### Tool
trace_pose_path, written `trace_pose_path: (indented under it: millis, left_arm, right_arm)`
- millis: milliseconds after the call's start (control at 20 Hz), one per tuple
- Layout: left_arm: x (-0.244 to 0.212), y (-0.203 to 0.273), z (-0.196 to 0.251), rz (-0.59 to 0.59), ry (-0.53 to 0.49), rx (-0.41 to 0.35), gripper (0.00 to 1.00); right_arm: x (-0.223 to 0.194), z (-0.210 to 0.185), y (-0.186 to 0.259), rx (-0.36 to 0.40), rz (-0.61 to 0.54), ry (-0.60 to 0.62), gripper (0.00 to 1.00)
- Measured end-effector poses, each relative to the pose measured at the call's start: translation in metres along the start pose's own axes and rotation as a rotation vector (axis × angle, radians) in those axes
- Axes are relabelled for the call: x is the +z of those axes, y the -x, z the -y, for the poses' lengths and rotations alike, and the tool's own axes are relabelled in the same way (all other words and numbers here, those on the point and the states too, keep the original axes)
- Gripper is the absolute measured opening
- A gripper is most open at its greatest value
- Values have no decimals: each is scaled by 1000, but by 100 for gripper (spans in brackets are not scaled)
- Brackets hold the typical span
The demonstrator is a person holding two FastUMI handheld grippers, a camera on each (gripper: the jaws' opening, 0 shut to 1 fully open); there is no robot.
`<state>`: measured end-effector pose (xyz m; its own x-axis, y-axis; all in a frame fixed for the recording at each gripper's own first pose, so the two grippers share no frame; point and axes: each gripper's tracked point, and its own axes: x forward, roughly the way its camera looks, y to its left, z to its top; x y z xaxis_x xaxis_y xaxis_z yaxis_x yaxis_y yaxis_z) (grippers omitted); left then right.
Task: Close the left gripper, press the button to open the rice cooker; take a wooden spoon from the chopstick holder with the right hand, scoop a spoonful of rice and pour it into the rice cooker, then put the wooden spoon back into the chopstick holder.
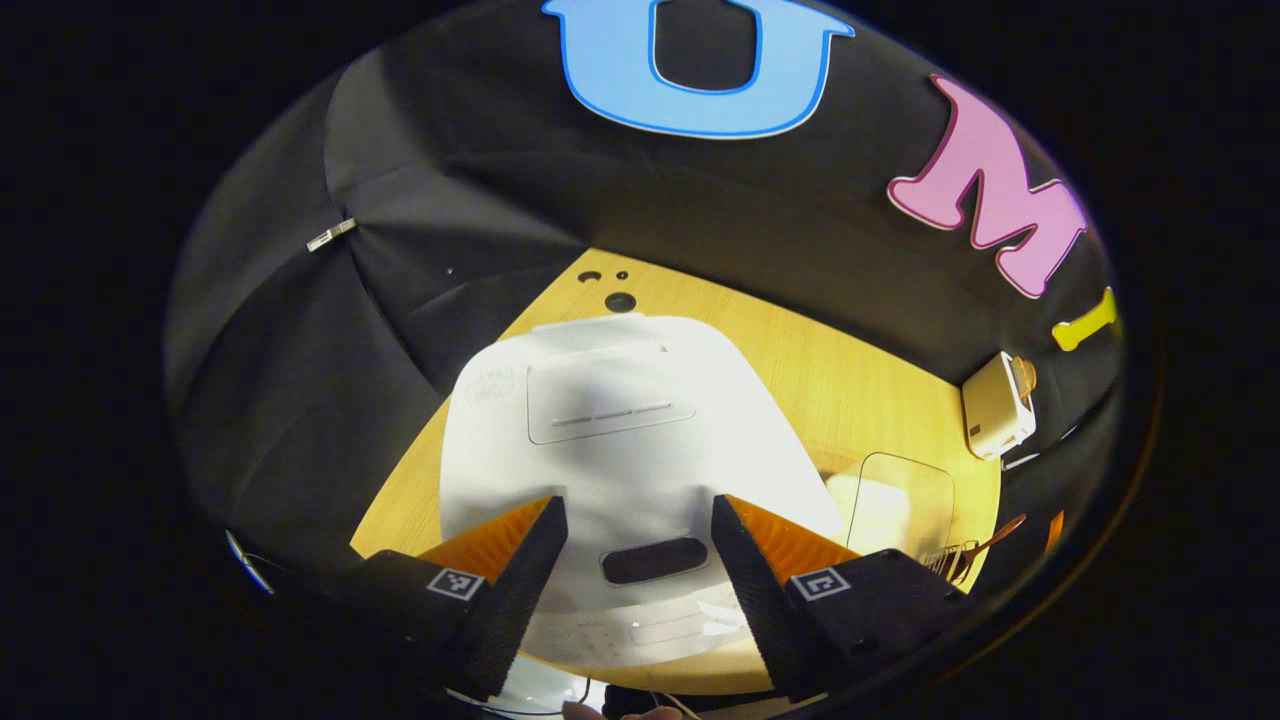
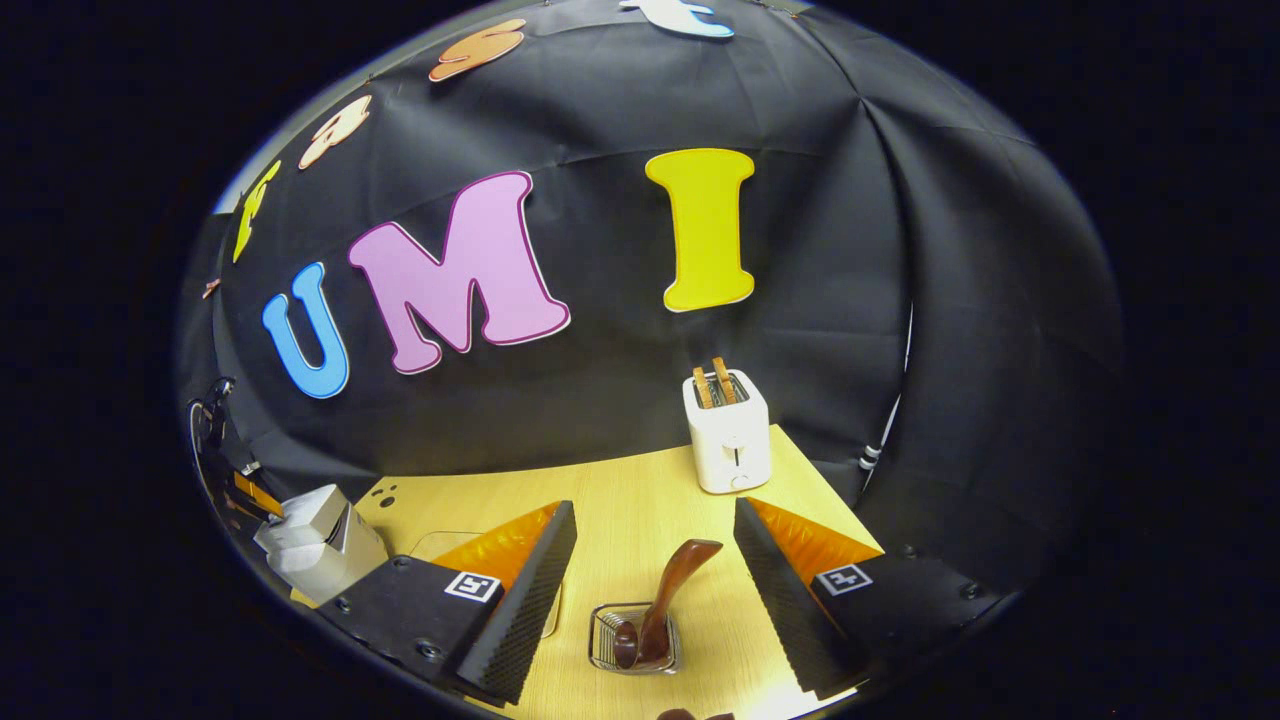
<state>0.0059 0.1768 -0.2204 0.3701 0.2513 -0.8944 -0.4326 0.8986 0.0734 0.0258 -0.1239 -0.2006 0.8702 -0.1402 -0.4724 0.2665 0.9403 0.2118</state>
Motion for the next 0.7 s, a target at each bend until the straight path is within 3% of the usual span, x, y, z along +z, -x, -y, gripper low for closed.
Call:
trace_pose_path:
  millis: [450,700]
  left_arm:
    - [-17,-20,-2,-197,-27,21,93]
    - [-14,-22,-2,-234,-57,43,94]
  right_arm:
    - [-3,6,-4,-13,-11,-6,98]
    - [-5,5,-9,-20,-18,-12,98]
